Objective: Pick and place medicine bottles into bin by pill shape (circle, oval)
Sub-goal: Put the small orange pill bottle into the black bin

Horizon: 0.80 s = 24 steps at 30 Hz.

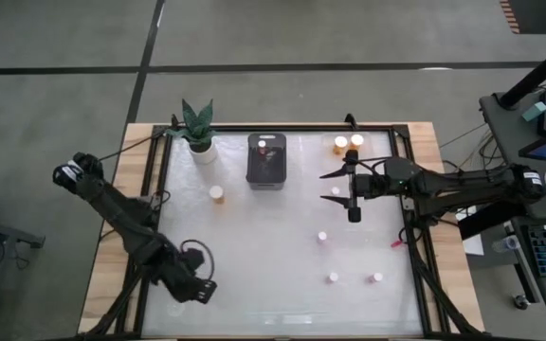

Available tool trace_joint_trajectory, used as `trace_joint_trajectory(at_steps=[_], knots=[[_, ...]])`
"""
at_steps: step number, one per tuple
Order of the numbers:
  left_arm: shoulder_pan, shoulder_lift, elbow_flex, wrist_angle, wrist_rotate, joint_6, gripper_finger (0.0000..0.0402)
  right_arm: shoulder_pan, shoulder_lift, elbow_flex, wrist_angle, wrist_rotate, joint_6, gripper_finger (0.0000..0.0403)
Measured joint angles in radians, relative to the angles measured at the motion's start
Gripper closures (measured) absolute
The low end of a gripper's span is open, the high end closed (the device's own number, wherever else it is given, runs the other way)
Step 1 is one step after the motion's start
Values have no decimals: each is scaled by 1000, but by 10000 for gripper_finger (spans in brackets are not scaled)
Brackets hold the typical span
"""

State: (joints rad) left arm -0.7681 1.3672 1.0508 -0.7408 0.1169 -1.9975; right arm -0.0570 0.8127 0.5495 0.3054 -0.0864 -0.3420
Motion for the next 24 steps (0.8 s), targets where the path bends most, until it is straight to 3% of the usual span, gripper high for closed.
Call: trace_joint_trajectory(at_steps=[4, 9, 18, 24], knots=[[-42, -6, -1, -152, 2, -130, 348, 0, 0, 0, 0, 0, 0, 171], [-47, -8, -2, -262, -4, -144, 348, 0, 0, 0, -1, 0, 0, 170], [-47, -8, -14, -299, -26, -134, 345, 0, 0, 0, -1, 0, -3, 170], [-47, -9, -30, -306, -58, -117, 304, 0, 0, 0, -2, 0, -3, 170]])
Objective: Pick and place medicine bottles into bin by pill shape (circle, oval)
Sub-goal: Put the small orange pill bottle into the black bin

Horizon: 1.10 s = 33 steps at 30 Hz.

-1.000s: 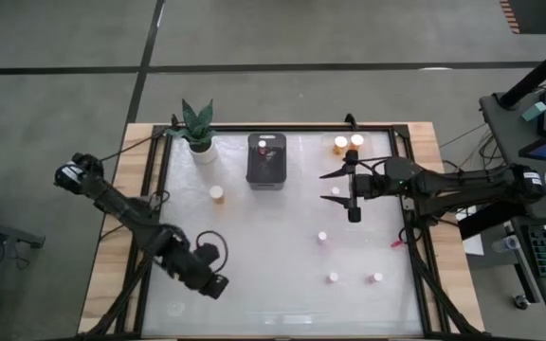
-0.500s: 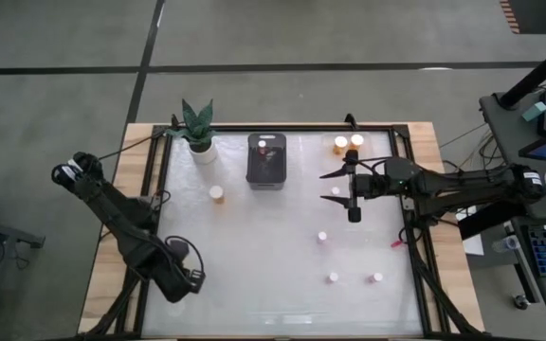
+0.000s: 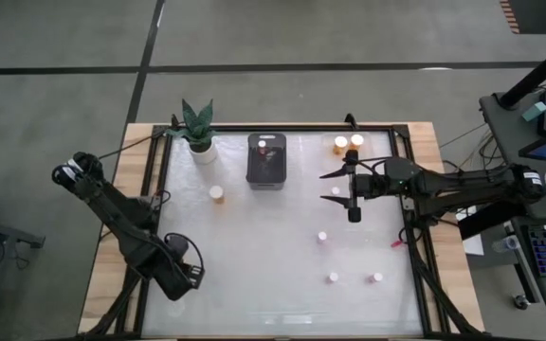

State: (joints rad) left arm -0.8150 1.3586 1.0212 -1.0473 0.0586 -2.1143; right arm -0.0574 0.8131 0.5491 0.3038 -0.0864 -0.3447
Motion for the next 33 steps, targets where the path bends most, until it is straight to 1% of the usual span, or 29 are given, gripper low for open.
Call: trace_joint_trajectory(at_steps=[5, 8, 13, 21, 25, 28, 33], knots=[[1, 0, -25, -19, -38, 1, 245, 0, 0, 0, 0, 0, 0, 170], [2, 0, -46, -20, -42, 0, 215, 0, 0, 0, -1, 0, 0, 170], [2, 0, -97, -19, -41, 0, 189, 0, 0, 0, -9, 0, -8, 170], [3, 0, -145, -7, -41, -1, 187, 0, 0, 0, -10, 0, -8, 170], [3, 0, -147, -4, -41, 0, 191, 0, 0, 0, -10, 0, -8, 170], [3, 0, -147, 1, -41, 0, 207, 0, 0, 0, -11, 0, -12, 170], [3, 0, -147, 12, -41, 0, 245, 0, 2, 0, -13, 0, -14, 170]])
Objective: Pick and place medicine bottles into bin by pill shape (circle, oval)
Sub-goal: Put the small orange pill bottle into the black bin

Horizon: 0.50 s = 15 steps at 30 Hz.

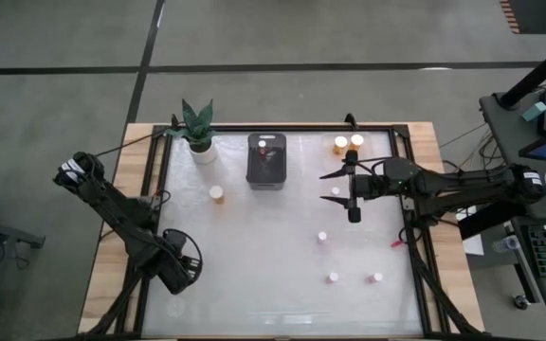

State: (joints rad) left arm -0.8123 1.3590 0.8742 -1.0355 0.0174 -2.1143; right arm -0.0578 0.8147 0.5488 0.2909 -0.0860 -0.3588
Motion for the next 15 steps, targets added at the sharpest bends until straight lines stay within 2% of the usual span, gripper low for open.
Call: trace_joint_trajectory(at_steps=[8, 15], knots=[[0, 0, 0, 4, 0, 0, 300, 0, 0, 0, -1, 0, 0, 170], [15, 0, 26, 6, 0, 1, 311, 0, 0, 0, -2, 0, -1, 170]])
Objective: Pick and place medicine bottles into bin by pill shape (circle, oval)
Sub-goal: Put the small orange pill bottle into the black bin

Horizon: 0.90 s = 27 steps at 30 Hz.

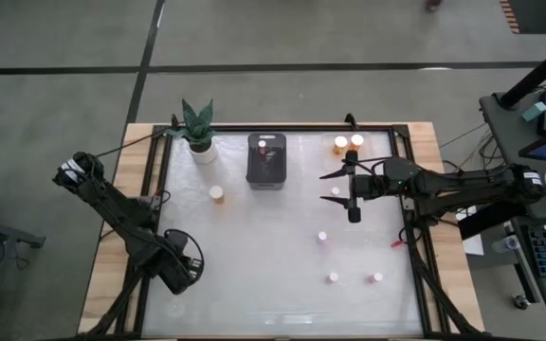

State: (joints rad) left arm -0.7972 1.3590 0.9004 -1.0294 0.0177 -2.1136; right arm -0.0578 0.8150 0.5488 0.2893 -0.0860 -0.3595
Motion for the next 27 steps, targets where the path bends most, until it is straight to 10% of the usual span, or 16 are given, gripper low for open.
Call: trace_joint_trajectory(at_steps=[9, 27], knots=[[169, 2, 153, 38, -28, 293, 313, -2, 0, 0, 0, 0, -7, 170], [732, 197, 620, 80, -129, 1446, 314, -2, 0, 0, -1, 1, -12, 170]])
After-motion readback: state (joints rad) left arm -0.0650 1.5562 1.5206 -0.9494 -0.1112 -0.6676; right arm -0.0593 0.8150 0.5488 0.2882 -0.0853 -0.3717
